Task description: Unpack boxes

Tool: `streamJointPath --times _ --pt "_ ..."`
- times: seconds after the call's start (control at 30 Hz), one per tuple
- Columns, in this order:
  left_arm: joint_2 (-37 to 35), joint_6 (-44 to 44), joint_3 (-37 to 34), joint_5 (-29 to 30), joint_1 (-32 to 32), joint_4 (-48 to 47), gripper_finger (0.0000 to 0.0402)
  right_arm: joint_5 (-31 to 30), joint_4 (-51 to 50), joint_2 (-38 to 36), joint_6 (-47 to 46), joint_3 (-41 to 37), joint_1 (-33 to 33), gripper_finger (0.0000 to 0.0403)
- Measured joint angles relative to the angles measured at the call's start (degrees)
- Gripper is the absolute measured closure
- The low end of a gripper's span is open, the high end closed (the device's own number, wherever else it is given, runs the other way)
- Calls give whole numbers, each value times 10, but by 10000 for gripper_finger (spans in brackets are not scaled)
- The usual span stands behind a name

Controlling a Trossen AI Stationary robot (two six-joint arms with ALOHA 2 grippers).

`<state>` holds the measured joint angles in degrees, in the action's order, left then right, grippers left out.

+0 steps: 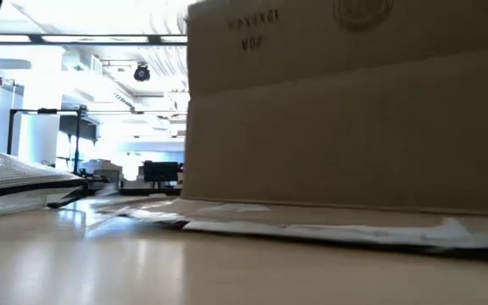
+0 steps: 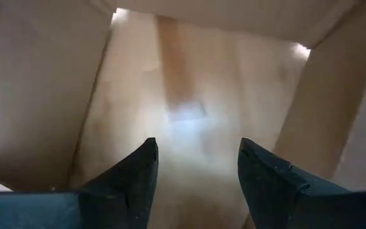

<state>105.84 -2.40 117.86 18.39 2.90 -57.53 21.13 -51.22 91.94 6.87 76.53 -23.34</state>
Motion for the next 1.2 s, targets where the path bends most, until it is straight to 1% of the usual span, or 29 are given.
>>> streamJointPath --times 0.1,0.17,0.4,0.57,0.73,0.8,0.93,1.03,1.1,1.2 --pt "20 19 -4 -45 0 13 401 -14 3 -20 -8 0 -8 251" --pt "29 34 -4 -56 0 30 401 -18 4 -28 -8 0 -11 266" --pt "48 86 -4 -59 0 91 401 -19 7 -33 -8 0 -12 315" --pt "47 97 -15 -60 -2 87 401 -22 21 -33 -20 0 -14 352" --pt "47 114 -30 -74 -4 89 401 -22 48 -33 -32 0 -14 394" --pt "47 117 -41 -74 -5 88 401 -22 55 -33 -34 0 -14 400" --pt "47 118 -66 -75 -11 86 401 -14 77 -33 -50 0 -14 396" --pt "47 115 -86 -56 -16 85 402 6 87 -33 -58 0 -14 400" --pt "47 108 -91 -15 -17 74 402 18 88 -33 -59 1 -12 402" --pt "47 107 -91 39 -20 62 402 19 83 -33 -70 1 -9 401"
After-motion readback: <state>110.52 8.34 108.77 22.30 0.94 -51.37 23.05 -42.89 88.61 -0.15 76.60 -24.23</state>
